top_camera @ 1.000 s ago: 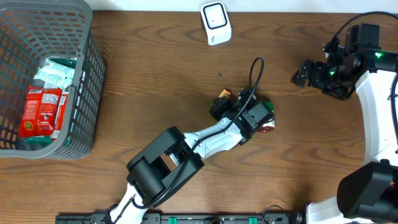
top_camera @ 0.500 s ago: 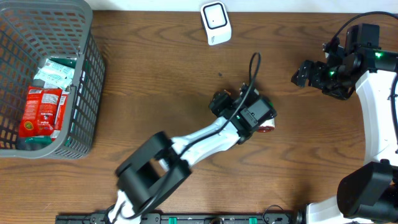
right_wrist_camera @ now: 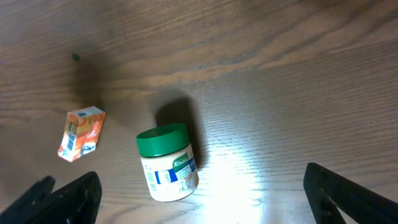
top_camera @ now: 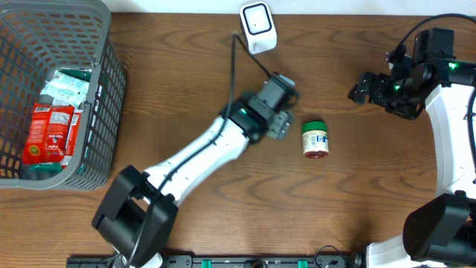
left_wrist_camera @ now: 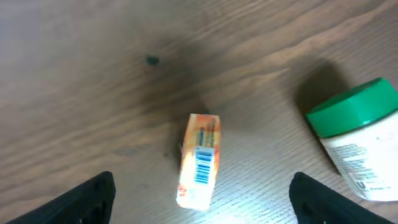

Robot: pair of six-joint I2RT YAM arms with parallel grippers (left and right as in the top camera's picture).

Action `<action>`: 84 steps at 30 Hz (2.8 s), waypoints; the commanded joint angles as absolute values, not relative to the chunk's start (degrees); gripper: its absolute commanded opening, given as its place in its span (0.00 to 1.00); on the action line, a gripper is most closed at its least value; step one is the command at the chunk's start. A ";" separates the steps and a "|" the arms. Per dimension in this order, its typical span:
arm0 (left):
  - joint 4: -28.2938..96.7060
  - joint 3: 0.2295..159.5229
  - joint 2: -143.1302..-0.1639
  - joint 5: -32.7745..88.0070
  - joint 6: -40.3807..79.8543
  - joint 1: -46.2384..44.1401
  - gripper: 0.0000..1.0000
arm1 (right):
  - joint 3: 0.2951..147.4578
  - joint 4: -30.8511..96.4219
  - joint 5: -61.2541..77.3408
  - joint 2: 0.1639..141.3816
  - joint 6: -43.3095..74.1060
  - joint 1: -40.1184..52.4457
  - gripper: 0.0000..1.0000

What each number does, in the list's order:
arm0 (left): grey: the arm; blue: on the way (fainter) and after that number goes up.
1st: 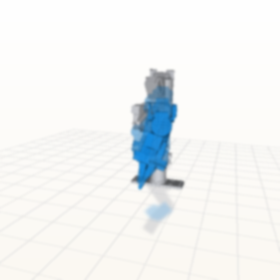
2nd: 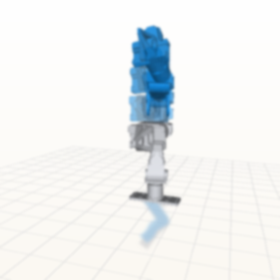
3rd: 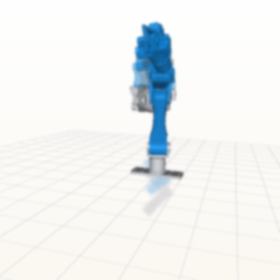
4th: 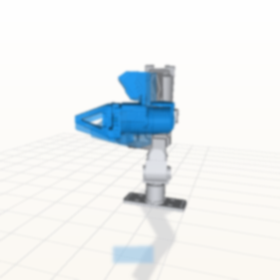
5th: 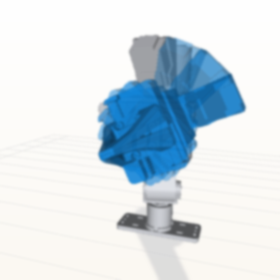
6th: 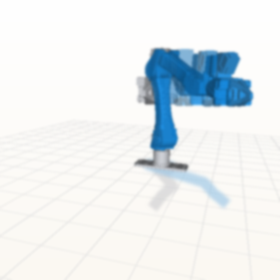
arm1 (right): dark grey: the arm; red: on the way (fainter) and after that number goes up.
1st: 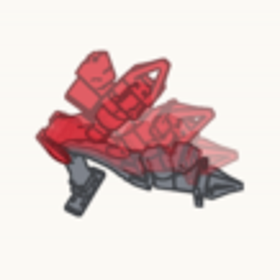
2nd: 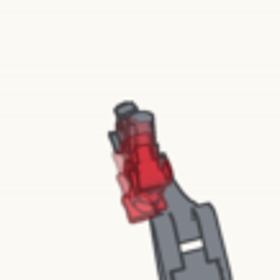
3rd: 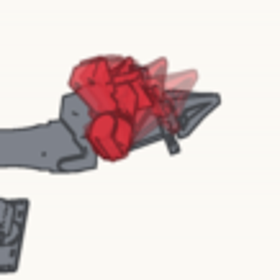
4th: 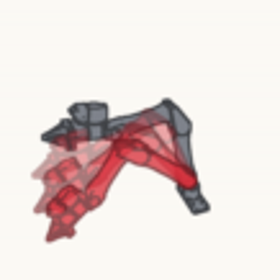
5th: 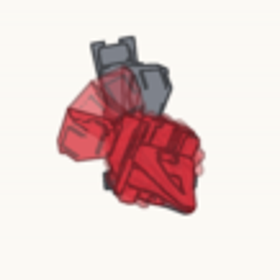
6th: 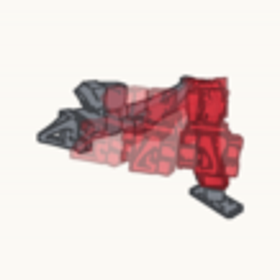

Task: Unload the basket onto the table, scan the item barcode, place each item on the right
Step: 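Set the orange box upright left of the jar and open the left gripper, then swing the left gripper back into the basket toward the red packets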

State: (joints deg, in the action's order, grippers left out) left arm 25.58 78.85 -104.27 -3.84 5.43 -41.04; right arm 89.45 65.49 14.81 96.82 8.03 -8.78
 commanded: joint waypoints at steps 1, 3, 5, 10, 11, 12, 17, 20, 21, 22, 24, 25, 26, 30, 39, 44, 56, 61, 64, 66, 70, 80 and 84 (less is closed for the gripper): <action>26.15 79.29 -106.43 5.54 6.52 -36.93 0.90 | 89.38 65.58 15.27 96.23 7.86 -9.43 0.99; 26.11 79.09 -107.04 7.14 6.50 -36.05 0.90 | 89.38 65.56 15.27 96.23 7.86 -9.43 0.99; 26.02 78.59 -107.77 10.90 6.52 -35.75 0.90 | 89.38 65.58 15.27 96.23 7.86 -9.43 0.99; 25.80 78.15 -110.32 11.35 6.52 -36.07 0.90 | 89.38 65.58 15.27 96.23 7.86 -9.43 0.99; 25.61 78.15 -111.13 11.38 6.55 -36.07 0.90 | 89.38 65.58 15.27 96.23 7.86 -9.43 0.99; 25.19 78.13 -112.49 11.35 6.55 -36.07 0.90 | 89.38 65.58 15.27 96.23 7.86 -9.43 0.99; 23.64 78.13 -115.13 9.56 6.52 -36.07 0.73 | 89.38 65.58 15.27 96.23 7.86 -9.43 0.99; 22.81 78.13 -115.74 9.63 6.55 -36.10 0.53 | 89.38 65.58 15.27 96.23 7.86 -9.43 0.99; 22.61 78.13 -115.74 9.63 6.57 -36.14 0.48 | 89.38 65.58 15.27 96.23 7.86 -9.43 0.99; 22.48 78.13 -115.74 9.67 6.74 -36.18 0.45 | 89.38 65.58 15.27 96.23 7.86 -9.43 0.99; 22.13 78.13 -115.74 9.67 8.93 -36.21 0.43 | 89.38 65.58 15.27 96.23 7.86 -9.43 0.99; 22.11 78.13 -115.74 9.67 10.35 -36.36 0.41 | 89.38 65.58 15.27 96.23 7.86 -9.43 0.99; 22.13 78.13 -115.74 9.67 12.95 -36.82 0.40 | 89.38 65.58 15.27 96.23 7.86 -9.43 0.99; 21.65 78.13 -115.74 9.63 17.87 -38.46 0.39 | 89.38 65.58 15.27 96.23 7.86 -9.43 0.99; 17.41 78.13 -115.74 3.18 30.06 -42.76 0.36 | 89.38 65.58 15.27 96.23 7.86 -9.43 0.99; 16.97 78.13 -115.74 -0.27 31.83 -44.42 0.37 | 89.38 65.58 15.27 96.23 7.86 -9.43 0.99; 17.04 78.24 -113.82 -4.67 29.41 -44.53 0.61 | 89.38 65.58 15.27 96.23 7.86 -9.43 0.99; 22.39 81.32 -106.21 -8.56 24.99 -42.98 0.66 | 89.38 65.58 15.27 96.23 7.86 -9.43 0.99; 28.25 84.75 -100.86 -8.67 22.57 -40.45 0.66 | 89.38 65.58 15.27 96.23 7.86 -9.43 0.99; 35.94 88.95 -94.70 -11.22 21.12 -36.07 0.66 | 89.38 65.58 15.27 96.23 7.86 -9.43 0.99; 44.29 92.71 -86.24 -15.66 20.12 -26.83 0.66 | 89.38 65.58 15.27 96.23 7.86 -9.43 0.99; 52.86 92.86 -74.11 -15.90 19.90 10.15 0.67 | 89.38 65.58 15.27 96.23 7.86 -9.43 0.99; 53.04 91.26 -75.90 -15.73 19.94 19.09 0.68 | 89.38 65.58 15.27 96.23 7.86 -9.43 0.99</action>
